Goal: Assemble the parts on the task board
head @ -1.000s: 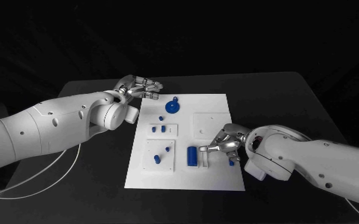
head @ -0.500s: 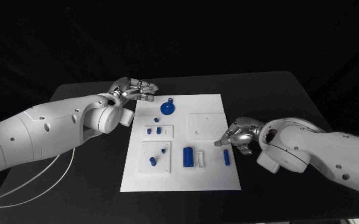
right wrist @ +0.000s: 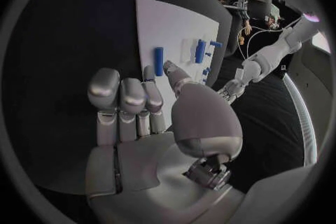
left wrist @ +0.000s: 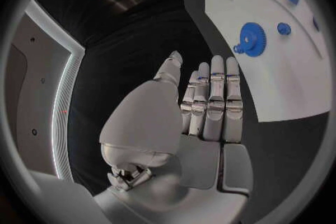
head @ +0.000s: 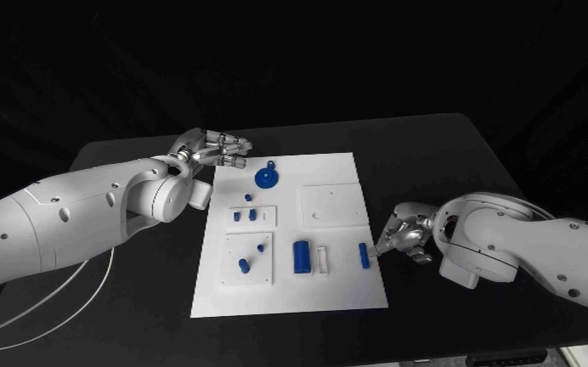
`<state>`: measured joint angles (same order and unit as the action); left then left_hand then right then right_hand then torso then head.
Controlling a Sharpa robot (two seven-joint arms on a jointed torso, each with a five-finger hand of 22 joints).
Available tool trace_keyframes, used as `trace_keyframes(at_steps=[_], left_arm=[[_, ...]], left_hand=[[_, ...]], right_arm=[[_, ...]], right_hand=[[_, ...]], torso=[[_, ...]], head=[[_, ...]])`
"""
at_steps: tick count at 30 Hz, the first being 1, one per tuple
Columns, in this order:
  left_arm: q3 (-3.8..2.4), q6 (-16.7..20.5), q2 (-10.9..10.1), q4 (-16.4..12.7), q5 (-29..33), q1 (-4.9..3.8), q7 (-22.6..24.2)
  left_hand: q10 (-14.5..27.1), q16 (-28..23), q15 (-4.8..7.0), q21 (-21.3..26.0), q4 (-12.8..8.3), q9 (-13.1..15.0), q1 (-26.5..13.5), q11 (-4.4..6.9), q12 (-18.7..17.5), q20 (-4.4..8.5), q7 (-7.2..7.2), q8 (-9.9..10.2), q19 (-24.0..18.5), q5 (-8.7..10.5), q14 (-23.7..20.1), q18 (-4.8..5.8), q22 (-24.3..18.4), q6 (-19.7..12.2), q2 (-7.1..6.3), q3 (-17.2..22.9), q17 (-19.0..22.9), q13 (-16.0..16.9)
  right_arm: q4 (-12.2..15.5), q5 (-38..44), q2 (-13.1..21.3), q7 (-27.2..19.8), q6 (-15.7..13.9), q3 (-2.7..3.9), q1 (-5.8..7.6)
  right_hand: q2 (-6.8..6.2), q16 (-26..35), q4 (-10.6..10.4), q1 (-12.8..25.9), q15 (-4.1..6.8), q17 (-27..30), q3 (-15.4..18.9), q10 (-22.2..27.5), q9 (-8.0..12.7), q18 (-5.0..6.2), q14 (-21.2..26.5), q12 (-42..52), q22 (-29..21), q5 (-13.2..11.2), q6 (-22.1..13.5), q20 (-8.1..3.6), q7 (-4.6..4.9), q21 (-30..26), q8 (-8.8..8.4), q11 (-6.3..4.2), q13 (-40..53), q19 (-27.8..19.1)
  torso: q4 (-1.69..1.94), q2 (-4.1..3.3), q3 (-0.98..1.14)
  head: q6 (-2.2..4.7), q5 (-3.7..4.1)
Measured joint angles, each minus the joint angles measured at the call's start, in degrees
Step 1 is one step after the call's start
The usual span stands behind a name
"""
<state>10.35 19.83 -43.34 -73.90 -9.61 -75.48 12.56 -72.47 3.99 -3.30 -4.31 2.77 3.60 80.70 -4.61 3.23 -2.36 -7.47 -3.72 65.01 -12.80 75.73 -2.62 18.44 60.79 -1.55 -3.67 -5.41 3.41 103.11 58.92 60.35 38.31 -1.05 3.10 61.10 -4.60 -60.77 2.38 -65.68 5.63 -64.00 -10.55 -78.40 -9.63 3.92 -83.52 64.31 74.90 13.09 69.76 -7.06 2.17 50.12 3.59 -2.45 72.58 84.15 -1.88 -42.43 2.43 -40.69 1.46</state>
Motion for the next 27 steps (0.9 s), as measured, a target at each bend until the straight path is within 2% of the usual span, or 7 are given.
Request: trace_keyframes(at_steps=[7, 11, 14, 18, 20, 22, 27], left_arm=[[0.01, -0.1, 0.0, -0.2, -0.1, 0.0, 0.0], [0.02, -0.1, 0.0, -0.3, -0.1, 0.0, 0.0], [0.03, -0.2, 0.0, -0.3, -0.1, 0.0, 0.0], [0.04, -0.2, -0.1, -0.3, -0.1, 0.01, 0.0], [0.04, -0.2, -0.1, -0.3, -0.1, 0.01, 0.0], [0.04, -0.2, -0.1, -0.3, -0.1, 0.01, 0.0], [0.05, -0.3, -0.1, -0.3, -0.1, 0.01, 0.0]], left_hand=[[0.0, 0.0, 0.0, 0.0, 0.0, 0.0, 0.0, 0.0, 0.0, 0.0, 0.0, 0.0, 0.0, 0.0, 0.0, 0.0, 0.0, 0.0, 0.0, 0.0, 0.0, 0.0], [0.0, 0.0, 0.0, 0.0, 0.0, 0.0, 0.0, 0.0, 0.0, 0.0, 0.0, 0.0, 0.0, 0.0, 0.0, 0.0, 0.0, 0.0, 0.0, 0.0, 0.0, 0.0], [0.0, 0.0, 0.0, 0.0, 0.0, 0.0, 0.0, 0.0, 0.0, 0.0, 0.0, 0.0, 0.0, 0.0, 0.0, 0.0, -0.1, 0.0, 0.0, 0.0, 0.0, 0.0], [0.0, 0.0, 0.0, 0.0, 0.0, 0.0, 0.0, 0.0, 0.0, 0.0, 0.0, 0.0, 0.0, 0.0, 0.0, 0.01, -0.1, 0.0, 0.0, 0.0, 0.0, 0.0], [0.0, 0.0, 0.0, 0.0, 0.0, 0.0, 0.0, 0.0, 0.0, 0.0, 0.0, 0.0, 0.0, 0.0, 0.0, 0.0, -0.1, 0.0, 0.0, 0.0, 0.0, 0.0], [0.0, 0.0, 0.0, 0.0, 0.0, 0.0, 0.0, 0.0, 0.0, 0.0, 0.0, 0.0, 0.0, 0.0, 0.0, 0.0, -0.1, 0.0, 0.0, 0.0, 0.0, 0.0], [0.0, 0.0, 0.0, 0.0, 0.0, 0.0, 0.0, 0.0, 0.0, 0.0, 0.0, 0.0, 0.0, 0.0, 0.0, 0.0, -0.1, 0.0, 0.0, 0.0, 0.0, 0.0]], right_arm=[[0.8, 4.4, -0.2, 0.9, 0.5, 0.0, -0.39], [0.9, 6.2, -0.7, 1.2, 0.4, -0.01, -0.57], [0.9, 7.3, -1.1, 1.3, 0.2, -0.04, -0.68], [1.1, 8.4, -1.6, 1.4, -0.2, -0.05, -0.74], [1.2, 8.8, -1.7, 1.5, -0.4, -0.06, -0.76], [1.2, 9.1, -2.0, 1.5, -0.6, -0.08, -0.77], [1.1, 9.7, -2.7, 1.6, -0.8, -0.48, -0.82]], right_hand=[[-0.53, 0.0, -1.0, 0.5, 0.0, -0.1, -1.0, -0.2, 0.8, 0.0, 0.0, 0.0, 0.0, -1.7, 0.2, 0.0, -0.13, 0.0, 0.0, -0.23, 0.2, 0.0], [-1.19, -0.2, -2.6, 0.8, 0.0, -0.1, -1.3, -0.2, 1.1, 0.0, 0.0, 0.0, 0.0, -2.3, 0.4, 0.01, 0.01, 0.0, 0.0, -0.23, 0.4, 0.0], [-2.22, -0.2, -4.4, 0.6, 0.0, 0.0, -1.5, -0.2, 1.3, 0.0, 0.0, 0.0, 0.0, -3.3, 0.4, 0.01, 0.01, 0.0, 0.0, -0.23, 0.4, 0.0], [-3.66, -0.2, -8.1, 0.1, -0.01, 0.0, -1.3, -0.4, 1.3, 0.0, 0.0, 0.0, 0.0, -4.4, 0.4, 0.01, 0.05, 0.0, 0.0, -0.01, 0.4, 0.0], [-3.72, -0.2, -10.0, 0.1, 0.0, 0.0, -0.9, -0.4, 1.3, 0.0, 0.0, 0.0, 0.0, -4.7, 0.5, 0.01, 0.15, 0.0, 0.0, -0.01, 0.4, 0.0], [-4.02, -0.3, -10.6, -0.2, 0.0, 0.0, -0.7, -0.4, 1.3, 0.0, 0.0, 0.0, 0.0, -4.7, 0.5, 0.01, 0.15, 0.0, 0.0, -0.01, 0.4, 0.0], [-4.02, -0.5, -10.3, -0.2, -0.01, 0.0, -0.9, -0.5, 1.2, 0.0, 0.0, 0.0, 0.0, -4.7, 0.7, 0.01, -0.03, 0.0, 0.0, -0.11, 0.3, 0.0]], torso=[[-0.01, 0.0, -0.06], [0.05, 0.0, -0.12], [0.09, 0.0, -0.15], [0.12, -0.01, -0.15], [0.12, -0.01, -0.15], [0.12, -0.01, -0.15], [0.1, -0.01, -0.13]], head=[[-0.32, 0.04], [-0.41, 0.04], [-0.53, 0.05], [-0.6, -0.02], [-0.64, -0.08], [-0.7, -0.12], [-0.83, -0.19]])
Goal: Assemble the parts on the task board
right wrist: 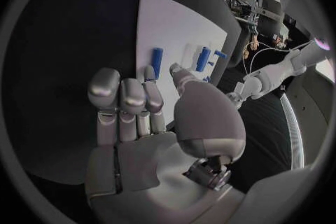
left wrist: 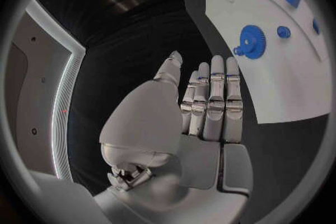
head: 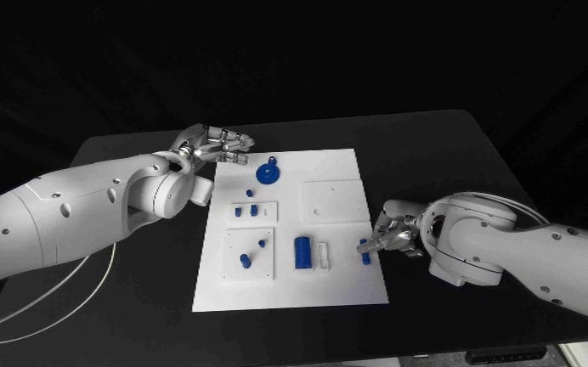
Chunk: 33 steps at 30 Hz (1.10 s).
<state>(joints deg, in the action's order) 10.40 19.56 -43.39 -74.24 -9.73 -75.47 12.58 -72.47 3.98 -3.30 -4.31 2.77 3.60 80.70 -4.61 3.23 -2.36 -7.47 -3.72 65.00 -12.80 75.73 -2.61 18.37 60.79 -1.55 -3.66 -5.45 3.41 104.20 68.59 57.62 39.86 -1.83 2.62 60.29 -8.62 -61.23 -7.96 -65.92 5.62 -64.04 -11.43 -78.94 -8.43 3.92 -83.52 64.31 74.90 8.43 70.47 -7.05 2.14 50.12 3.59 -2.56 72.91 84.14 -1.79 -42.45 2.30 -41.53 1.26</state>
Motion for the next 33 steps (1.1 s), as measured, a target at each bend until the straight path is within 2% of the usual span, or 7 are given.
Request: trace_keyframes(at_steps=[18, 21, 22, 24, 28, 31, 33], left_arm=[[0.03, -0.2, -0.1, -0.1, -0.1, -0.01, -0.1], [0.04, -0.2, -0.1, -0.1, -0.1, -0.01, -0.1], [0.04, -0.2, -0.1, -0.1, -0.1, -0.01, -0.2], [0.05, -0.3, -0.1, -0.1, -0.1, -0.01, -0.2], [0.05, -0.3, -0.1, -0.1, -0.1, 0.0, -0.2], [0.05, -0.4, -0.1, -0.1, -0.1, 0.0, -0.2], [0.05, -0.4, -0.2, -0.2, -0.1, 0.0, -0.2]], left_hand=[[0.0, 0.0, 0.0, 0.0, -0.2, 0.0, 0.0, 0.0, 0.0, 0.0, 0.0, 0.0, 0.0, 0.0, 0.0, 0.0, -0.1, 0.0, 0.0, -0.2, 0.0, 0.0], [0.0, 0.0, 0.0, 0.0, -0.2, 0.0, 0.0, 0.0, 0.0, 0.0, 0.0, 0.0, 0.0, 0.0, 0.0, 0.0, -0.1, 0.0, 0.0, -0.2, 0.0, 0.0], [0.0, 0.0, 0.0, 0.0, -0.2, 0.0, 0.0, 0.0, 0.0, 0.0, 0.0, 0.0, 0.0, 0.0, 0.0, 0.0, -0.1, 0.0, 0.0, -0.2, 0.0, 0.0], [0.0, 0.0, 0.0, 0.0, -0.2, 0.0, 0.0, 0.0, 0.0, 0.0, 0.0, 0.0, 0.0, 0.0, 0.0, 0.0, -0.1, 0.0, 0.0, -0.2, 0.0, 0.0], [0.0, 0.0, 0.0, 0.0, -0.2, 0.0, 0.0, 0.0, 0.0, 0.0, 0.0, 0.0, 0.0, 0.0, 0.0, 0.0, -0.1, 0.0, 0.0, -0.2, 0.0, 0.0], [0.0, 0.0, 0.0, 0.0, -0.2, 0.0, -0.2, 0.0, 0.0, 0.0, 0.0, 0.0, 0.0, 0.0, 0.0, 0.0, -0.2, 0.0, 0.23, -0.2, 0.0, 0.0], [0.0, 0.0, 0.0, 0.0, -0.2, 0.0, -0.3, 0.0, 0.0, 0.0, 0.0, 0.0, 0.0, 0.0, 0.0, 0.0, -0.2, 0.0, 0.27, -0.2, 0.0, 0.0]], right_arm=[[-1.1, 5.2, -2.4, -0.5, 0.9, -1.15, -0.61], [-1.3, 7.2, -3.1, -0.6, 0.9, -1.28, -0.79], [-1.4, 8.0, -3.4, -0.6, 0.8, -1.36, -0.87], [-1.6, 9.1, -3.9, -0.6, 0.8, -1.55, -1.11], [-1.9, 10.9, -4.9, -0.6, 0.8, -1.66, -1.27], [-2.2, 11.8, -5.4, -0.6, 0.9, -1.77, -1.34], [-2.4, 12.3, -5.6, -0.6, 1.0, -1.89, -1.35]], right_hand=[[0.39, 0.0, 3.5, -0.4, 0.0, 0.1, -0.9, -0.1, -0.1, 0.0, 0.0, -0.2, 0.0, -0.2, 1.9, 0.01, -0.27, 0.0, 0.44, -0.11, -0.3, 0.0], [0.39, 0.0, 3.5, -0.4, -0.01, 0.1, -0.9, -0.1, -6.5, 0.0, 0.0, -0.2, 0.0, -0.7, 1.9, 0.01, -0.19, 0.0, 0.44, -0.1, -0.4, 0.0], [0.39, 0.0, 3.3, -0.4, -0.01, 0.1, -1.1, -0.1, -17.0, 0.0, 0.0, -0.2, 0.0, -0.7, 1.7, 0.01, -0.22, 0.0, 0.16, -0.1, -0.4, 0.0], [0.39, 0.0, 3.1, -0.4, -0.03, 0.1, -1.3, -0.1, -27.1, 0.0, 0.0, -0.2, 0.0, -0.7, 1.5, 0.01, -0.19, 0.0, -0.15, -0.1, -0.4, 0.0], [0.39, 0.0, 2.6, -0.4, -0.03, 0.1, -1.3, -0.1, -27.6, 0.0, 0.0, -0.2, 0.0, -0.9, 1.6, 0.01, -0.19, 0.0, 0.0, -0.1, -0.4, 0.0], [0.39, 0.0, 2.4, -0.4, -0.03, 0.1, -1.5, -0.1, -35.2, 0.0, 0.0, -0.2, 0.0, -0.9, 1.6, 0.01, -0.19, 0.0, 0.07, -0.1, -0.4, 0.0], [0.39, 0.0, 2.5, -0.4, -0.03, 0.1, -1.6, -0.1, -36.5, 0.0, 0.0, -0.2, 0.0, -0.9, 1.6, 0.01, -0.19, 0.0, 0.08, -0.1, -0.5, 0.0]], torso=[[-0.02, 0.02, 0.04], [-0.03, 0.02, 0.04], [-0.04, 0.02, 0.04], [-0.04, 0.02, 0.03], [-0.01, 0.02, 0.0], [0.06, 0.01, -0.02], [0.08, 0.02, -0.04]], head=[[-0.37, -0.17], [-0.38, -0.18], [-0.38, -0.18], [-0.34, -0.16], [-0.27, -0.12], [-0.26, -0.29], [-0.27, -0.43]])
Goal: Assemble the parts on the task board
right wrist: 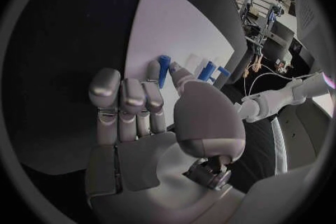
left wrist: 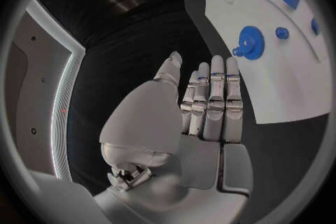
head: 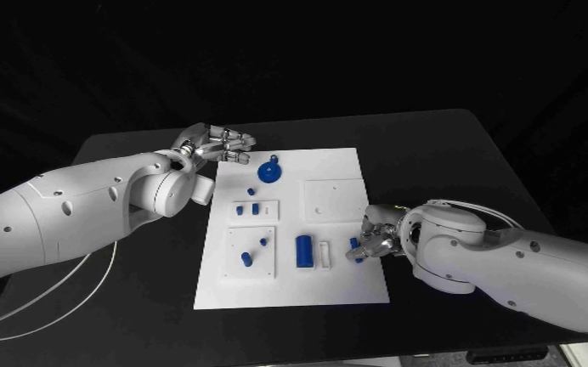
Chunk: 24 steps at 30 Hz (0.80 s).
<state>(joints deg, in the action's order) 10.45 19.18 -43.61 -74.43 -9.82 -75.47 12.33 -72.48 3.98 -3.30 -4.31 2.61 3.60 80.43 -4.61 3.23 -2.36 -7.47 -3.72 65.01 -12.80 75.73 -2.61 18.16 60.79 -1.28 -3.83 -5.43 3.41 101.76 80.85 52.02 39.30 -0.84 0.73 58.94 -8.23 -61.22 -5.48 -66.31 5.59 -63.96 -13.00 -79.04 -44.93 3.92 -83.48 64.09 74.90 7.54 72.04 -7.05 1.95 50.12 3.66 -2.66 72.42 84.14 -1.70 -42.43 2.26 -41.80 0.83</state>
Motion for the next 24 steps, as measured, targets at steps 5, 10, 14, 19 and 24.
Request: trace_keyframes(at_steps=[5, 10, 14, 19, 24], left_arm=[[0.01, 0.0, -0.1, 0.0, 0.0, -0.02, -0.1], [0.01, -0.1, -0.1, -0.1, 0.0, -0.02, -0.1], [0.01, -0.2, -0.2, -0.2, -0.1, -0.01, -0.2], [0.01, -0.3, -0.2, -0.2, -0.1, -0.01, -0.4], [0.01, -0.4, -0.2, -0.2, -0.2, -0.01, -0.5]], left_hand=[[0.0, 0.0, 0.0, 0.0, 0.0, 0.0, 0.0, 0.0, 0.0, 0.0, 0.0, 0.0, 0.0, 0.0, 0.0, 0.0, 0.0, 0.0, 0.0, 0.0, 0.0, 0.0], [0.0, 0.0, 0.0, 0.0, 0.0, 0.0, 0.0, 0.0, 0.0, 0.0, 0.0, 0.0, 0.0, 0.0, 0.0, 0.0, 0.0, 0.0, 0.0, 0.0, 0.0, 0.0], [0.0, 0.0, 0.0, 0.0, 0.1, 0.0, 0.0, 0.0, 0.0, 0.0, 0.14, 0.0, 0.0, 0.0, 0.0, 0.0, 0.0, -0.1, 0.0, -0.1, 0.0, 0.0], [0.0, 0.0, 0.0, 0.0, 0.2, 0.0, 0.0, 0.0, 0.0, 0.0, 0.15, 0.0, 0.0, 0.0, 0.0, 0.0, -0.1, -0.2, 0.0, -0.2, 0.0, 0.0], [0.0, 0.0, 0.0, 0.0, 0.2, 0.0, 0.0, 0.0, 0.0, 0.0, 0.15, 0.0, 0.0, 0.0, 0.0, 0.0, -0.1, -0.2, 0.0, -0.2, 0.0, 0.0]], right_arm=[[-0.5, 1.2, -0.5, -0.1, 0.4, -0.28, 0.06], [-0.7, 2.3, -1.0, -0.4, 0.7, -0.41, 0.1], [-0.9, 3.0, -1.3, -0.7, 0.7, -0.41, 0.18], [-1.0, 3.1, -1.5, -1.5, 0.8, -0.39, 0.19], [-1.2, 2.3, -1.5, -1.9, 0.8, -0.4, 0.2]], right_hand=[[-0.13, 0.0, 1.3, 0.1, -0.01, 0.1, -2.7, 0.0, -4.4, 0.0, 0.0, -0.7, 0.0, -0.2, 0.0, 0.0, -0.01, 0.0, 0.33, 0.0, -0.3, 0.0], [-0.41, 0.3, 3.4, 0.4, -0.05, 0.2, -4.8, 0.5, -6.1, 0.0, 0.1, -0.3, 0.0, 0.0, 0.0, 0.0, -0.04, -0.1, 0.44, 0.54, 0.4, 0.0], [-0.64, 0.3, 6.3, 0.5, -0.05, 0.2, -7.0, 0.8, -6.1, 0.0, 0.1, -0.3, 0.0, 4.7, -0.3, 0.0, 0.2, -0.2, 0.43, 0.76, 0.4, 0.0], [-0.42, 0.6, 6.4, 0.7, -0.06, 0.4, -7.0, 1.3, -6.1, 0.0, 0.1, -0.3, 0.0, 18.7, -1.0, 0.2, 0.51, -0.4, 0.43, 1.04, 0.4, -0.2], [1.82, 0.6, 4.1, 4.2, -0.11, 0.3, -9.2, 1.5, -8.6, 0.0, 0.1, -0.3, 0.0, 26.5, -1.5, 0.2, 1.05, -0.2, 0.42, 1.04, 0.4, -0.2]], torso=[[-0.03, 0.0, -0.02], [-0.06, 0.02, -0.02], [-0.07, 0.01, 0.02], [-0.09, 0.01, 0.05], [-0.1, 0.0, 0.05]], head=[[-0.14, -0.22], [-0.16, -0.31], [-0.11, -0.34], [-0.11, -0.34], [-0.22, -0.35]])
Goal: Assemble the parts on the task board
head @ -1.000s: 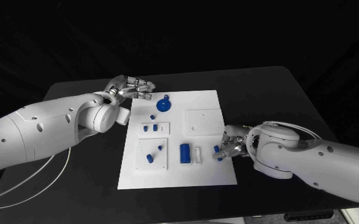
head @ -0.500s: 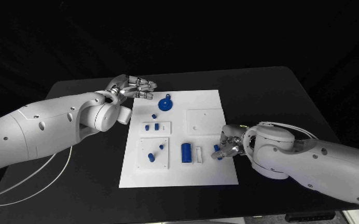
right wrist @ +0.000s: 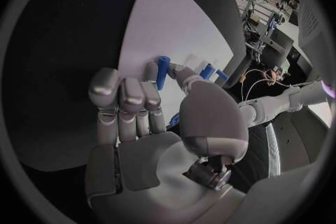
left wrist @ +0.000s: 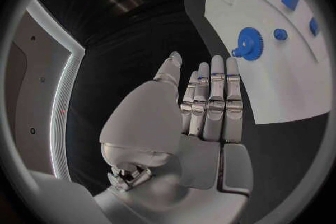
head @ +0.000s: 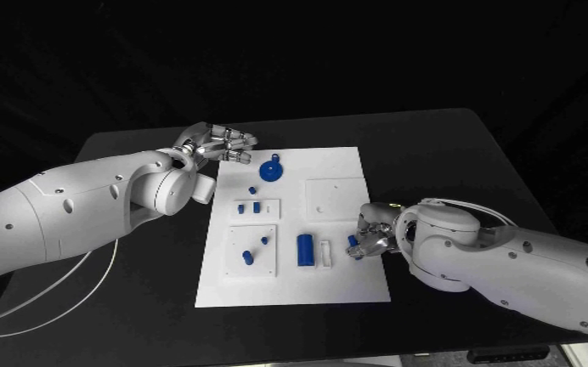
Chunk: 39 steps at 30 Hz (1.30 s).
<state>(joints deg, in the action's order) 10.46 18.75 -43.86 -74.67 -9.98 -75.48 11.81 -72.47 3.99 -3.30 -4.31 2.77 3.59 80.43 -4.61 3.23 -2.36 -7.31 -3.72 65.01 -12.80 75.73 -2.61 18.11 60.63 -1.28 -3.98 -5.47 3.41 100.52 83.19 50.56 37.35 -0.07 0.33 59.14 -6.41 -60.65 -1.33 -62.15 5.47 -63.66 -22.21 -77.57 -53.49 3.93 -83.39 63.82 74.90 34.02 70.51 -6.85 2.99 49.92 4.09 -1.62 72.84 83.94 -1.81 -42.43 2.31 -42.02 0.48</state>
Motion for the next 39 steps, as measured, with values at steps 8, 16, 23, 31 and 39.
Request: trace_keyframes(at_steps=[8, 16, 23, 31, 39], left_arm=[[0.0, -0.2, -0.1, 0.0, -0.1, 0.0, -0.2], [0.0, -0.4, -0.1, -0.1, -0.3, 0.0, -0.5], [0.0, -0.6, -0.2, -0.1, -0.4, 0.0, -0.6], [0.01, -0.8, -0.2, -0.1, -0.5, 0.0, -0.8], [0.01, -1.0, -0.2, -0.1, -0.7, 0.0, -0.9]], left_hand=[[0.0, 0.0, 0.0, 0.0, 0.0, 0.0, 0.0, 0.0, 0.0, 0.0, -0.01, 0.0, 0.0, 0.0, 0.0, 0.0, -0.1, 0.0, 0.0, 0.0, 0.0, 0.0], [0.0, 0.0, 0.0, 0.0, 0.0, 0.0, 0.0, 0.0, 0.0, 0.0, -0.01, 0.0, 0.0, 0.0, 0.0, 0.0, 0.0, 0.0, 0.0, 0.0, 0.0, 0.0], [0.0, 0.0, 0.0, 0.0, 0.0, 0.0, 0.0, 0.0, 0.0, 0.0, -0.02, 0.0, 0.0, 0.0, 0.0, 0.0, 0.0, 0.0, 0.0, 0.0, 0.0, 0.0], [0.2, 0.0, 0.0, 0.0, 0.0, 0.0, 0.0, -0.21, 0.0, 0.0, -0.03, 0.0, 0.0, 0.0, 0.0, 0.0, -0.2, 0.0, 0.0, 0.0, 0.0, 0.0], [0.2, 0.0, 0.0, 0.0, 0.0, 0.0, 0.0, -0.21, 0.0, 0.0, -0.04, 0.0, 0.0, 0.0, 0.0, 0.0, -0.2, 0.0, 0.0, 0.0, 0.0, 0.0]], right_arm=[[-0.3, -2.7, 0.3, -0.2, -0.6, 0.07, 0.11], [-0.1, -5.4, 0.8, 0.0, -2.4, 0.02, 0.07], [0.7, -9.4, 1.6, 0.6, -5.3, -0.14, -0.14], [2.0, -15.3, 1.5, 1.0, -7.4, -0.4, -0.48], [3.0, -18.8, 0.5, 0.8, -8.9, -0.43, -0.55]], right_hand=[[0.82, 0.0, -1.6, 2.9, -0.01, -0.2, -2.5, 0.1, 0.0, 0.0, 0.0, 0.0, 0.0, 3.1, -0.2, 0.0, 0.0, 1.5, -0.02, 0.1, 0.0, 0.0], [0.68, 0.0, -1.0, 3.2, -0.01, -0.3, -2.4, -0.1, 0.0, 0.0, 0.0, 0.0, 0.0, 3.3, -0.5, 0.0, 0.05, 1.8, -0.6, -0.14, 0.1, 0.0], [0.92, 0.2, 2.4, 3.6, -0.05, -0.2, -2.7, -0.1, 0.7, 0.0, 0.1, 0.0, 0.0, -0.4, -1.3, 0.0, 0.1, 1.8, -0.89, -0.13, 0.0, 0.0], [1.49, 0.4, 5.2, 3.6, -0.09, 0.1, -2.3, -0.1, 9.8, 0.0, 0.1, 0.0, 0.0, -3.1, -1.5, 0.0, 0.29, 1.1, -0.43, -0.12, -0.1, 0.0], [2.15, 0.4, 5.3, 3.0, -0.1, 0.2, -2.1, -0.1, 35.7, 0.0, 0.1, 0.0, 0.0, -3.2, -1.5, 0.0, 0.31, 0.9, -0.31, -0.11, -0.2, 0.0]], torso=[[0.0, 0.0, 0.03], [0.02, -0.01, 0.0], [0.02, 0.0, 0.0], [0.02, -0.01, 0.01], [0.02, 0.0, 0.0]], head=[[-0.06, -0.09], [-0.09, -0.21], [-0.13, -0.36], [-0.24, -0.49], [-0.37, -0.59]])
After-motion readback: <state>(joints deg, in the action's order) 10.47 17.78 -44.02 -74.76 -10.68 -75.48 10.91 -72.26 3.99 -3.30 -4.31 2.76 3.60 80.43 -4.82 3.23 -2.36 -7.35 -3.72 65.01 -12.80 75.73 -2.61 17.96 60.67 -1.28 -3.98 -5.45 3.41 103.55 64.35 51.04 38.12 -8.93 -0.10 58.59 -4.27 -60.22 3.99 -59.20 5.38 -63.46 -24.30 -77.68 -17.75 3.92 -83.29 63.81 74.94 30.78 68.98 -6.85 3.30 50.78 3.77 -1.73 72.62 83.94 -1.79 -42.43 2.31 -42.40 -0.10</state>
